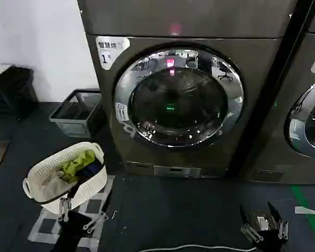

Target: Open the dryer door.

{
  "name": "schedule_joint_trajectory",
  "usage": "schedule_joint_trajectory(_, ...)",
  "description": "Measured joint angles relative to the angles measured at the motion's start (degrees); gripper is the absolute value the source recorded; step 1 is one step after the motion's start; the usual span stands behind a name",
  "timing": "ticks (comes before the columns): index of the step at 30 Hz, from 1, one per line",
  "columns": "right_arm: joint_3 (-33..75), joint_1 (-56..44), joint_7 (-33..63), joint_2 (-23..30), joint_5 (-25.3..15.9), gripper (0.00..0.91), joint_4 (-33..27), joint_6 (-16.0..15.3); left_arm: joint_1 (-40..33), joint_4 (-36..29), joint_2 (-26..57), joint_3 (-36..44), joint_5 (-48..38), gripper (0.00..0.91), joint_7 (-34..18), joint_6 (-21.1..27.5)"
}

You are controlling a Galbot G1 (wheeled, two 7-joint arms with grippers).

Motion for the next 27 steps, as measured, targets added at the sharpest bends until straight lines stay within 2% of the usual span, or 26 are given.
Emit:
schedule_joint_trajectory(11, -3.2, 11.19, -3.58, -9.26, 3.0, 0.907, -1.07, -5.57, 0.03, -0.64, 0.71, -0.09, -0.39, 0.907, 0.0, 0.16)
schedule_joint_trajectory(18, -6.83, 19.2, -3.96, -15.46, 7.01, 0.907, -3.86, -8.62, 0.15, -0.77, 0.59, -0.05, -0.38, 0.907, 0.09, 0.17)
schedule_joint_trajectory(27, -14.74, 33.0, -3.88, -22.64, 10.9, 0.907, -8.53, -9.14, 0.28, -0.88, 0.47, -0.19, -0.37, 0.907, 0.13, 0.08)
